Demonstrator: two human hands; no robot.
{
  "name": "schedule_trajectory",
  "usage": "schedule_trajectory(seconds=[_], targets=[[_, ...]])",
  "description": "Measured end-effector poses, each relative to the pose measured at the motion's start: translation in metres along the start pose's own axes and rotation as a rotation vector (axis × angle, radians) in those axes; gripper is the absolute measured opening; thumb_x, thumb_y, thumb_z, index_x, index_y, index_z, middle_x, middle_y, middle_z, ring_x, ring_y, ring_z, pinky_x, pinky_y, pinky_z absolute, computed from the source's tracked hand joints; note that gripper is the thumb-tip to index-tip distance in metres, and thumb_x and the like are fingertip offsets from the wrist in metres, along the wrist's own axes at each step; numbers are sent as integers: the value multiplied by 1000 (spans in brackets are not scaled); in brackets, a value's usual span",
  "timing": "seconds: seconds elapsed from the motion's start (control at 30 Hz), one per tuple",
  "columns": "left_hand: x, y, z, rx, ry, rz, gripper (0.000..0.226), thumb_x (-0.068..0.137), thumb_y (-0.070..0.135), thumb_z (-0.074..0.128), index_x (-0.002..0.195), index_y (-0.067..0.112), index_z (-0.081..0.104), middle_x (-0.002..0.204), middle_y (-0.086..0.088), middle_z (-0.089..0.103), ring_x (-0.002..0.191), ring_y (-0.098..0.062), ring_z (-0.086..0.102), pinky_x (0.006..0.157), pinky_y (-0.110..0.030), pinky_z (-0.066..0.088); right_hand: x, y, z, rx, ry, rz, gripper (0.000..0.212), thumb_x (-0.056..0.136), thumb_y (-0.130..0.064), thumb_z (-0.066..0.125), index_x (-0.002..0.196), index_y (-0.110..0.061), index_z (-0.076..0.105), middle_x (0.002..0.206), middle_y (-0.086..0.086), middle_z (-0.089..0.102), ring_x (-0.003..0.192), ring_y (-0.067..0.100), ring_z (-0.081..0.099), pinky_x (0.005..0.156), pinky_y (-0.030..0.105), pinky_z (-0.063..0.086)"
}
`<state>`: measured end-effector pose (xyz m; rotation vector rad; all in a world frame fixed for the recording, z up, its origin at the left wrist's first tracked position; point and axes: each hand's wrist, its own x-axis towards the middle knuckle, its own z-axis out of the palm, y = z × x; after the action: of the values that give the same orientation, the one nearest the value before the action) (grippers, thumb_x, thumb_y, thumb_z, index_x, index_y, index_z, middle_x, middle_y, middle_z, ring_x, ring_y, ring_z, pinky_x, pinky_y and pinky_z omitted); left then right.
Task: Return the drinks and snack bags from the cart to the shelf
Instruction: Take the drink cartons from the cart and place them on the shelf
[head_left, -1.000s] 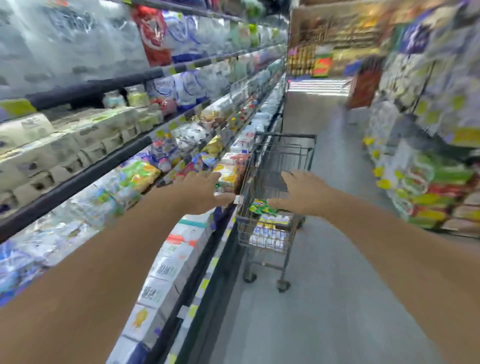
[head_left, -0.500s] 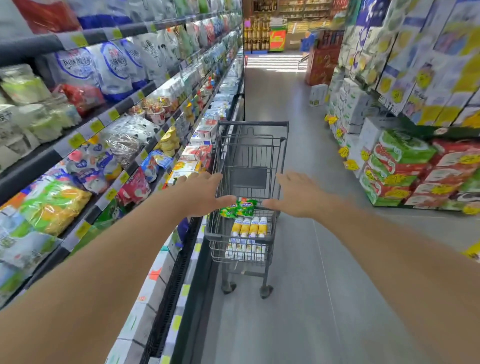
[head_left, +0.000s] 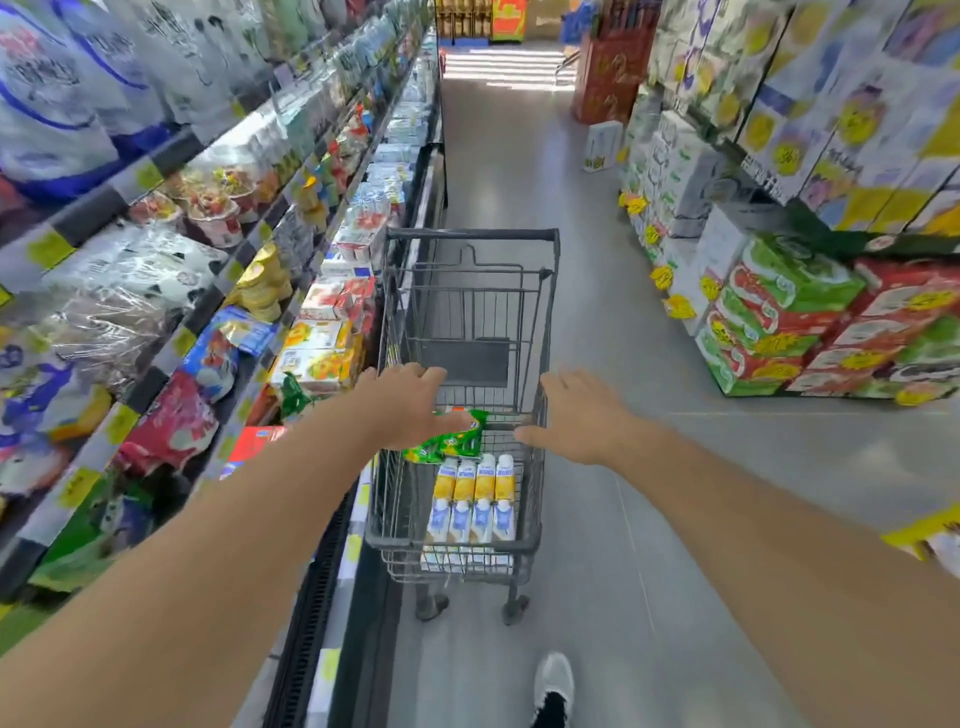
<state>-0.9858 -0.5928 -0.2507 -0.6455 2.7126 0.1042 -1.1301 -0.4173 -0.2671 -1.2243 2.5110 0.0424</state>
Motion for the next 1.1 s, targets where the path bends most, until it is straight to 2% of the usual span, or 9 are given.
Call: schedule_trajectory(seconds=[0.2, 0.4, 0.7, 0.77, 0.8, 0.87, 0.97, 1.03, 1.1], targets=[[84, -5, 5, -24, -48, -46, 95, 86, 79, 27, 158, 18, 15, 163, -10, 23, 150, -31, 20, 120, -57, 16, 95, 30, 5, -5, -117, -49, 95, 91, -68, 44, 158, -11, 11, 166, 18, 6, 153, 34, 4, 123, 51, 14], [152, -20, 38, -134, -114, -113, 88, 91, 71, 36, 157, 16, 19, 159, -12, 31, 145, -32, 30, 117, -53, 27, 175, 36, 31, 59, -165, -113, 72, 90, -61, 51, 140, -10, 42, 139, 14, 47, 130, 31, 45, 107, 44, 39], [236, -33, 179, -485, -364, -209, 83, 94, 63, 47, 156, 14, 23, 158, -11, 34, 141, -29, 36, 112, -45, 38, 251, 32, 157, 329, -378, 33, 53, 95, -52, 52, 123, -6, 54, 121, 13, 57, 114, 29, 56, 89, 38, 49], [250, -38, 223, -542, -409, -234, 81, 93, 62, 49, 155, 15, 26, 152, -10, 40, 133, -29, 44, 106, -43, 43, 264, 30, 193, 384, -453, 122, 37, 98, -46, 52, 95, -10, 58, 95, 8, 60, 91, 25, 58, 67, 28, 45], [256, -40, 244, -560, -437, -244, 80, 93, 61, 50, 155, 15, 27, 150, -10, 41, 130, -29, 46, 104, -43, 44, 269, 29, 212, 423, -468, 170, 36, 99, -42, 52, 76, -14, 50, 77, 3, 52, 75, 20, 53, 55, 22, 36], [267, -45, 287, -579, -497, -280, 81, 93, 58, 52, 155, 14, 25, 151, -11, 39, 129, -31, 47, 103, -43, 45, 280, 24, 245, 478, -486, 267, 45, 101, -37, 52, 65, -16, 35, 64, -1, 35, 61, 19, 41, 47, 22, 22], [279, -52, 342, -622, -564, -312, 83, 92, 56, 57, 156, 16, 23, 154, -10, 37, 128, -32, 49, 102, -44, 46, 296, 17, 299, 505, -537, 400, 40, 99, -39, 54, 72, -12, 44, 68, 4, 44, 64, 23, 47, 48, 29, 28], [286, -55, 371, -623, -565, -310, 79, 92, 54, 58, 154, 16, 26, 154, -9, 38, 135, -30, 43, 108, -41, 40, 306, 15, 330, 574, -523, 466, 26, 97, -31, 59, 95, -6, 62, 95, 13, 66, 85, 29, 63, 60, 27, 39], [293, -58, 394, -586, -573, -310, 71, 96, 49, 56, 151, 12, 31, 149, -10, 42, 137, -29, 40, 109, -36, 37, 311, 13, 358, 642, -477, 569, 32, 96, -24, 61, 122, -7, 59, 124, 16, 64, 112, 33, 62, 78, 28, 43]])
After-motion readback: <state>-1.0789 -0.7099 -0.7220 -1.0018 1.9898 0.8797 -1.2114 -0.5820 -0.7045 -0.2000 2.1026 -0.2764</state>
